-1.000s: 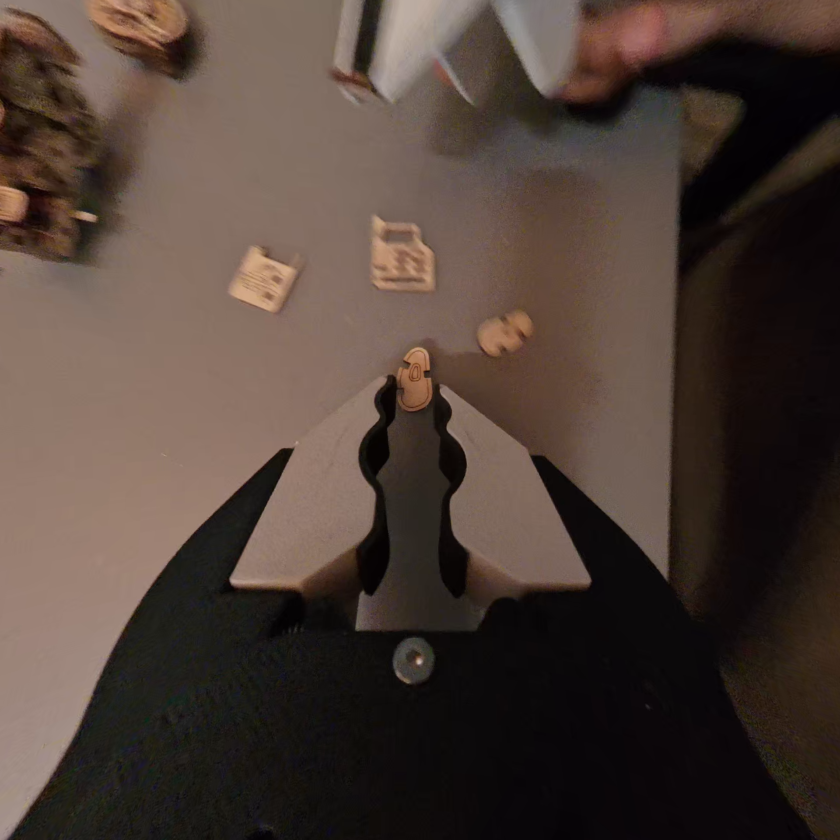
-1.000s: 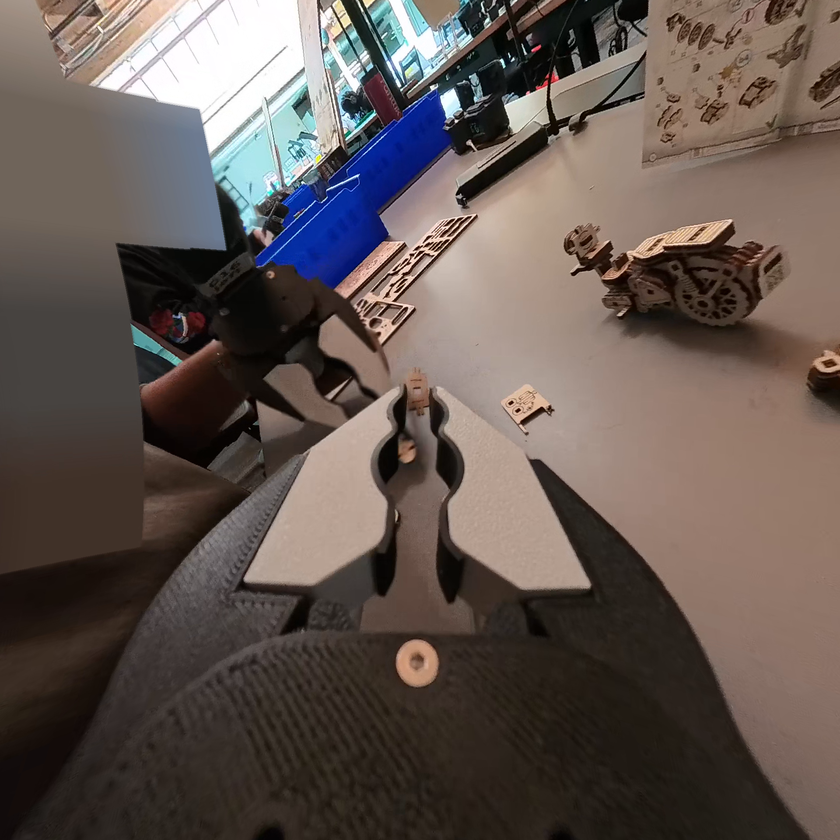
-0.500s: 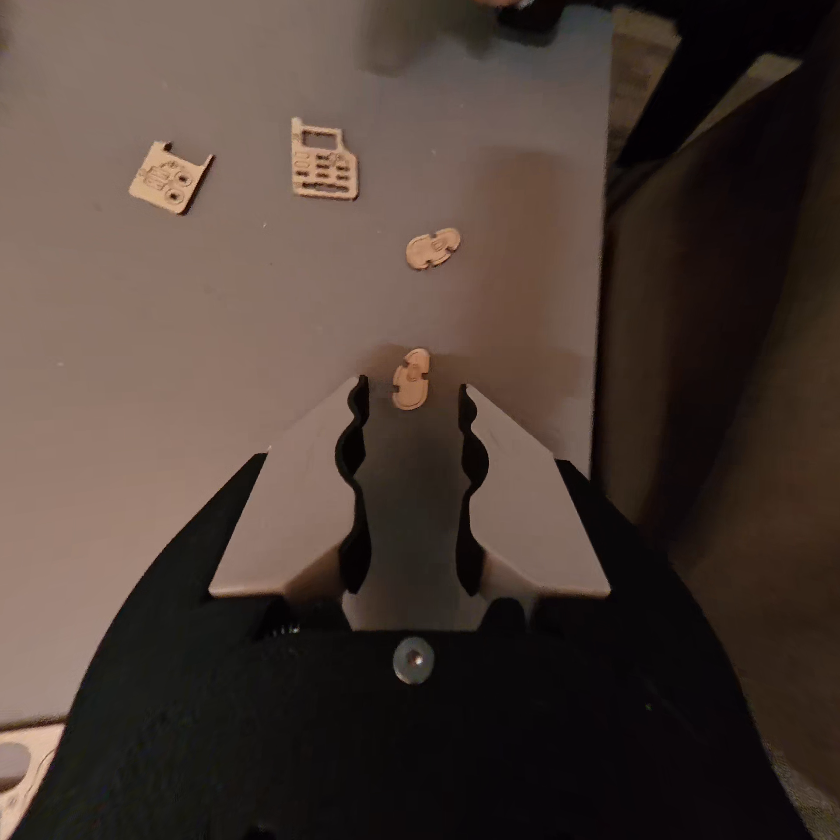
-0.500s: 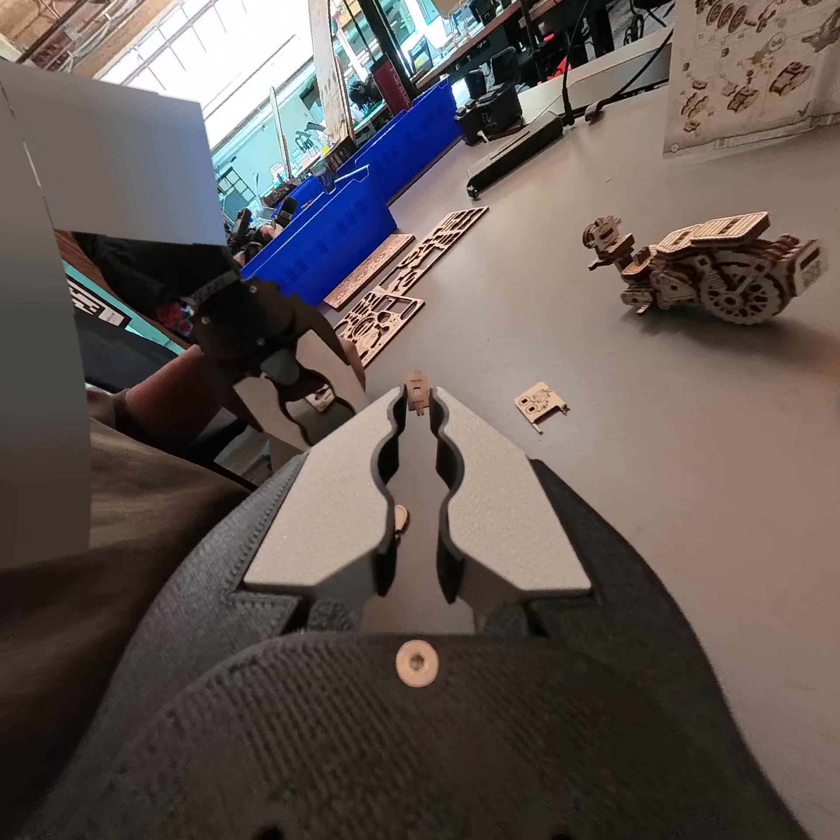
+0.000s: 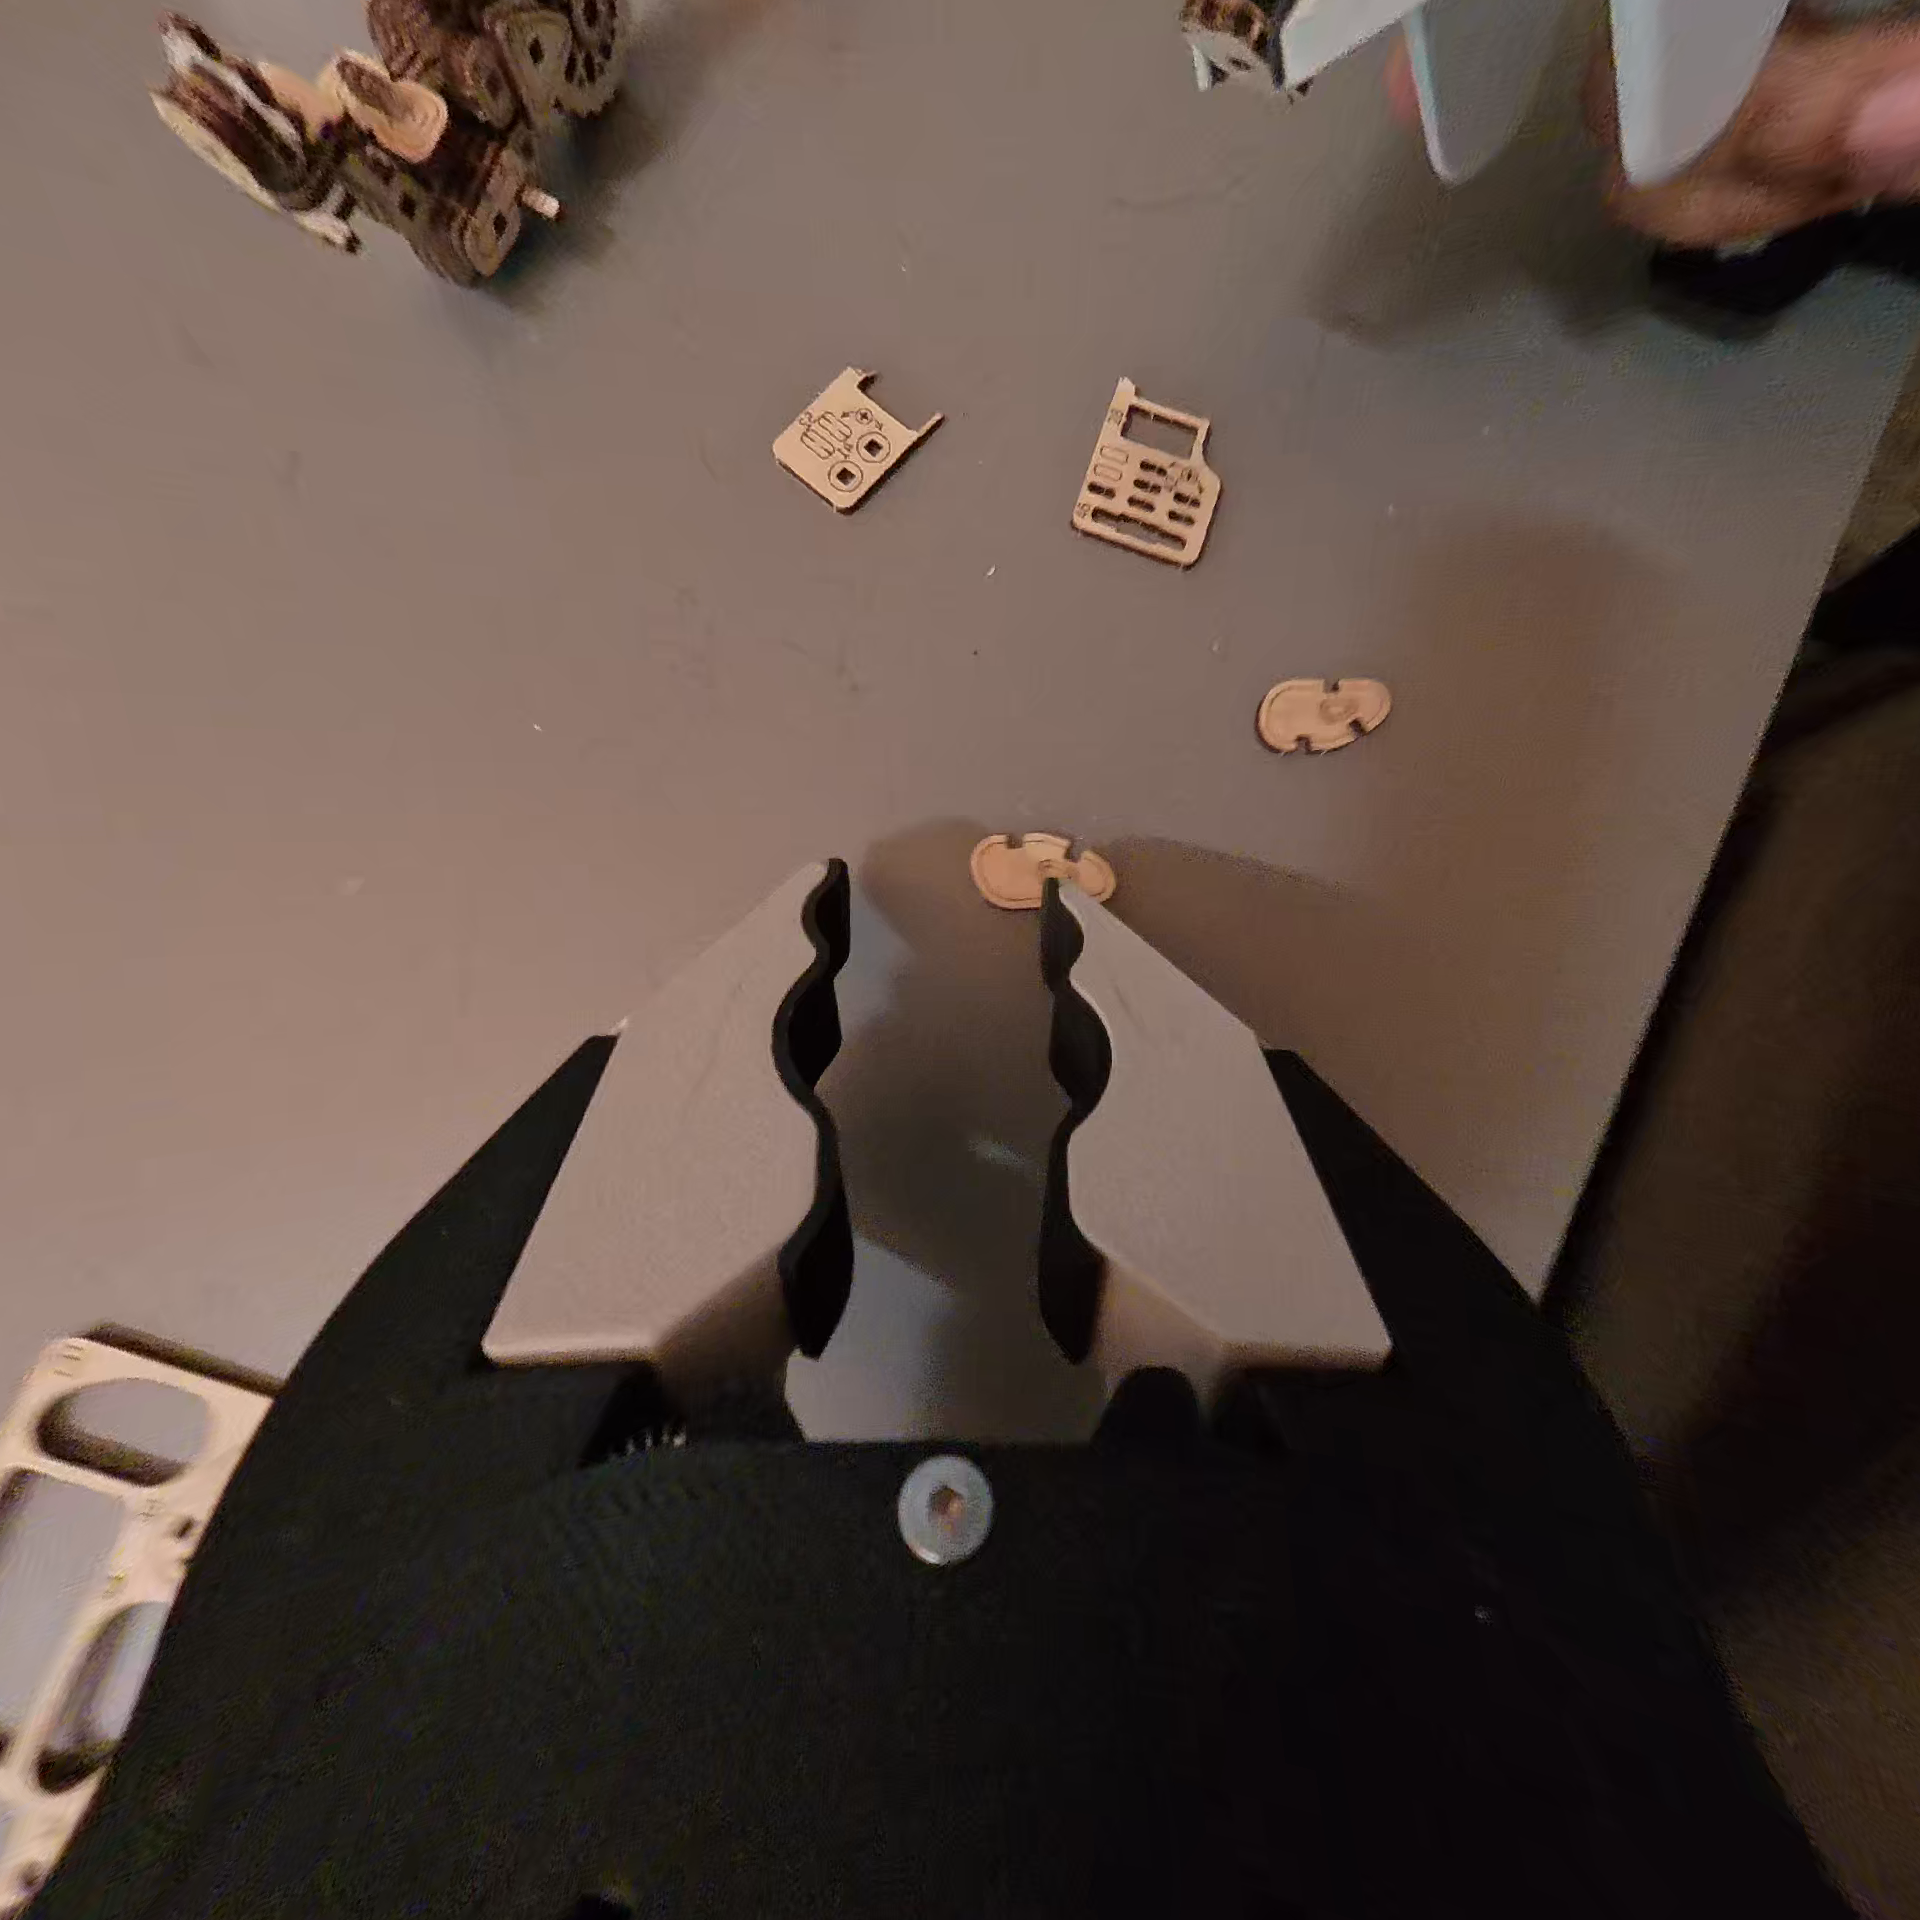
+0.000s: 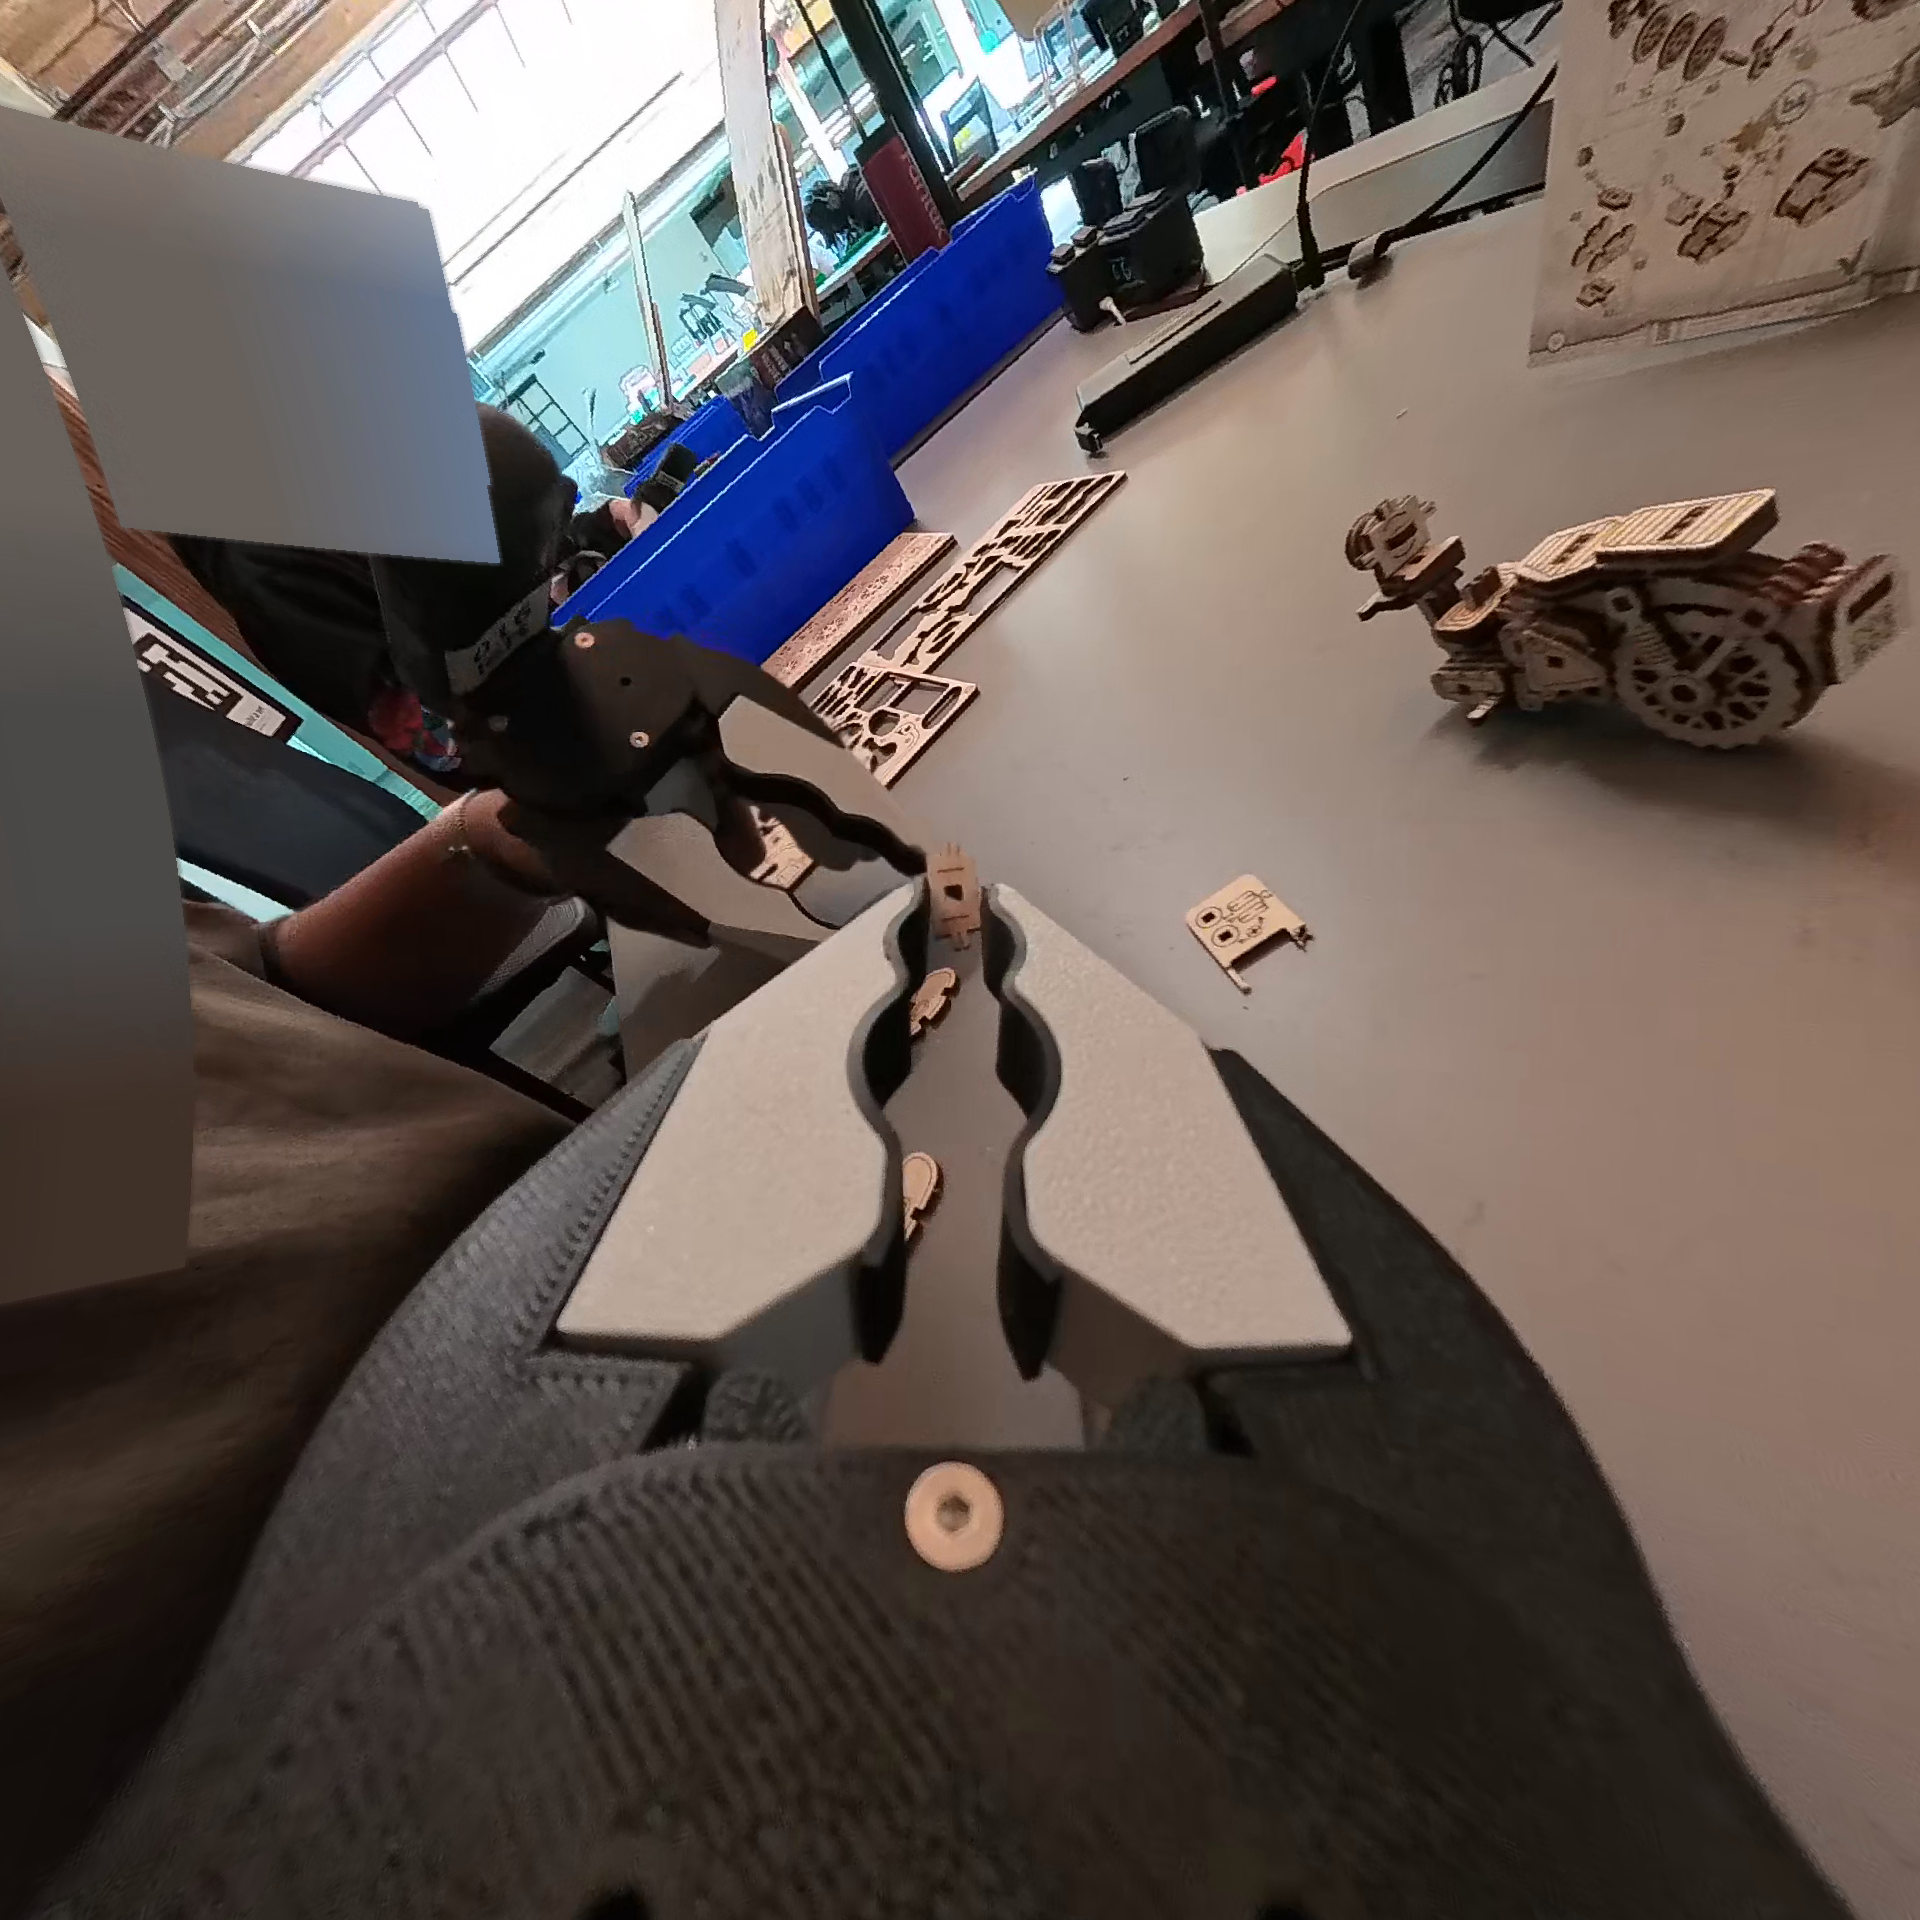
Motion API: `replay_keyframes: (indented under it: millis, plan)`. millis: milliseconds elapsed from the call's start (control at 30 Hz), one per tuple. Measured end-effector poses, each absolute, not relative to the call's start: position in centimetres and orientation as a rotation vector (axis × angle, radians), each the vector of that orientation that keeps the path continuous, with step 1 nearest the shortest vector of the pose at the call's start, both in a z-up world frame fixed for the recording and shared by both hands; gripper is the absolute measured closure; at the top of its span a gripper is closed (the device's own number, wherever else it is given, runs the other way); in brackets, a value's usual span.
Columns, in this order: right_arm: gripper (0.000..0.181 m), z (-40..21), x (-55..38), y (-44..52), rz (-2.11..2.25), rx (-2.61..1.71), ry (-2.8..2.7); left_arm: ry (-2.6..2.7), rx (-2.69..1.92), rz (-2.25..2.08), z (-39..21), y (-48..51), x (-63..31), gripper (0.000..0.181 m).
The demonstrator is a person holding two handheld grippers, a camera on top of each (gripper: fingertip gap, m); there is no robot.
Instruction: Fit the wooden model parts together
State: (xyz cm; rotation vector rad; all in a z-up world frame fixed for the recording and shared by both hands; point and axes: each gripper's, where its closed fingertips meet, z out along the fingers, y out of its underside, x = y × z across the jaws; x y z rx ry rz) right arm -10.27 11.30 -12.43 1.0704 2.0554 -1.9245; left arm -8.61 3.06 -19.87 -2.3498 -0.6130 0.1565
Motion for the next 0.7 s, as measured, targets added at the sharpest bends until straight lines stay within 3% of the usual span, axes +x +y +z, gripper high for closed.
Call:
replay_keyframes:
  millis: [233,500,700]
  plan:
    - [0.174,-12.5,-10.2,11.2,-1.919,1.066,2.042,-0.630,-2.328,0.074,-20.4,4.3,-6.8,0.134]
    - [0.174,-12.5,-10.2,11.2,-1.920,1.069,2.043,-0.649,-2.308,0.112,-20.5,4.3,-7.5,0.154]
    - [0.174,-12.6,-10.1,11.1,-1.911,1.066,2.043,-0.618,-2.313,0.108,-20.5,4.3,-7.3,0.153]
